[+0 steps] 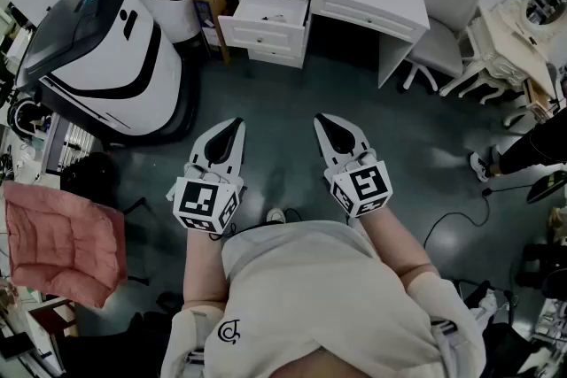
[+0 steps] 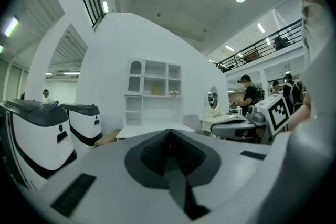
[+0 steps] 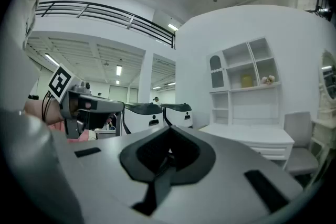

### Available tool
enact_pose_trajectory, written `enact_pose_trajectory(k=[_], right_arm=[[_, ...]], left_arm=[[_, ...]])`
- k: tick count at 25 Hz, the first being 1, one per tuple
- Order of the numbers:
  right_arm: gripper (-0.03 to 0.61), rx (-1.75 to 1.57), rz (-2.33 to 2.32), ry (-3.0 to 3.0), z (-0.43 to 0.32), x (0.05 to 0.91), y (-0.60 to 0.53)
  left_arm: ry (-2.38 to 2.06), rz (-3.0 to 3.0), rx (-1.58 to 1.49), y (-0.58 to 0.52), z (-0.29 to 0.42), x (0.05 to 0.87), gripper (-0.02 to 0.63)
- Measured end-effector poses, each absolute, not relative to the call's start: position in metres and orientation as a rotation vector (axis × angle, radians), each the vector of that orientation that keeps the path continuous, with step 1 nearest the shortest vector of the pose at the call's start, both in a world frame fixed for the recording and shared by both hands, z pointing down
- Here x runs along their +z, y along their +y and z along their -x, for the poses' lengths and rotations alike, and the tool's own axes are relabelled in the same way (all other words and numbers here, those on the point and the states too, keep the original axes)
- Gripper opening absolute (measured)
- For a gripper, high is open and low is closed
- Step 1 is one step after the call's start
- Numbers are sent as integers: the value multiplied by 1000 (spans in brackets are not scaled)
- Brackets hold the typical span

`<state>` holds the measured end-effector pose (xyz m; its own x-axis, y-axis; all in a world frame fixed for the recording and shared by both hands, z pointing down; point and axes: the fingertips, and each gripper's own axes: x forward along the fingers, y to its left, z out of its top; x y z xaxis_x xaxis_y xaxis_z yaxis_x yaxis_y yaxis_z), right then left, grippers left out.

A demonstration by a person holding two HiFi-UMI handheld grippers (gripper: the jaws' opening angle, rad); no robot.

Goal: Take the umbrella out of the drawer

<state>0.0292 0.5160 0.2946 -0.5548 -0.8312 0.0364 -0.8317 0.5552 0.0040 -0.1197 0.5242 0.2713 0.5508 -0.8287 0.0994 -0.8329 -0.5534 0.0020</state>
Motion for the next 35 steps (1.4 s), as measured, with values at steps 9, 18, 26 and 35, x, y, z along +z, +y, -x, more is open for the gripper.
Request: enact_pose_trajectory(k=[9,18,26,35], right_arm=[[5,40,-1441,-2746,-21,295,504],[6,137,-1490,-2727,-1,313,488],[6,107,-1386,-2710,26,324,459],[6,179,-1371,-2705,24,337,381]], left_arm=[[-1422,-2757,123,511,122,274,12],[-1412,-2759,89,494,153,283,12],[-1429,-2701,166,466,184,306,12],[-1419,-2656,209,392,181,320,12]])
